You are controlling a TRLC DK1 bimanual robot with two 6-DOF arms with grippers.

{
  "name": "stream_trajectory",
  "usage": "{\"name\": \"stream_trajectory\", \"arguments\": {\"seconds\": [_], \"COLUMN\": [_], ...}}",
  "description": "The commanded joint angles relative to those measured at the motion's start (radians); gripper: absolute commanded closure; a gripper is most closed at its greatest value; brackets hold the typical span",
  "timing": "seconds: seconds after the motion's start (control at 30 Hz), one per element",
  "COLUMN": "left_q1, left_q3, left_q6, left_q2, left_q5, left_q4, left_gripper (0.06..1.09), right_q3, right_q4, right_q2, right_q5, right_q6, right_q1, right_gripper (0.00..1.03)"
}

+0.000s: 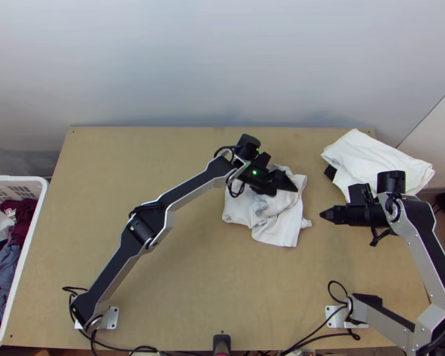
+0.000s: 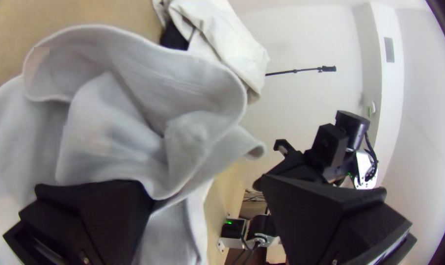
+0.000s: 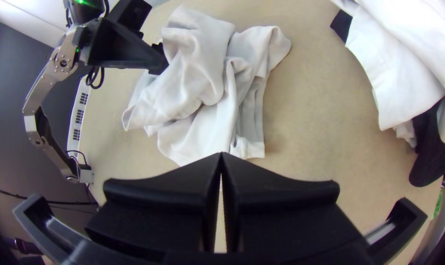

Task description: Fold the t-shirt

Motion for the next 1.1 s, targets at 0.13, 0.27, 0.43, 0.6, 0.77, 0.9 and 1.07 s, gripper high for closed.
{"name": "stream_trajectory", "arguments": {"seconds": [0.13,0.27,0.43,0.6,0.77,0.9,1.07], "left_q1": [0.01,0.037,0.105,0.175,0.229,0.237,0.243], "left_q3": [-0.051,-0.067,-0.073,-0.13,-0.131,-0.137,-0.142], "left_q6": [0.056,0.226,0.536,0.64,0.646,0.607,0.59], "left_q2": [-0.186,-0.194,-0.195,-0.205,-0.2,-0.194,-0.205], "left_q5": [0.12,0.116,0.062,-0.087,-0.128,-0.148,-0.136], "left_q4": [-0.112,-0.293,-0.629,-0.751,-0.784,-0.787,-0.789], "left_gripper": [0.1,0.1,0.1,0.17,0.31,0.35,0.52], "right_q3": [-0.022,-0.031,-0.01,0.024,0.064,0.104,0.17], "right_q4": [0.001,0.001,0.001,0.001,0.001,0.001,0.001], "right_q2": [-0.034,-0.043,-0.054,-0.06,-0.038,0.0,0.061], "right_q5": [-0.001,-0.002,-0.002,-0.002,-0.002,-0.004,-0.002], "right_q6": [0.001,0.005,0.01,0.016,0.016,0.028,0.028], "right_q1": [0.016,0.031,0.03,0.065,0.124,0.191,0.262], "right_gripper": [0.97,0.95,0.96,0.96,0.96,0.99,0.99]}}
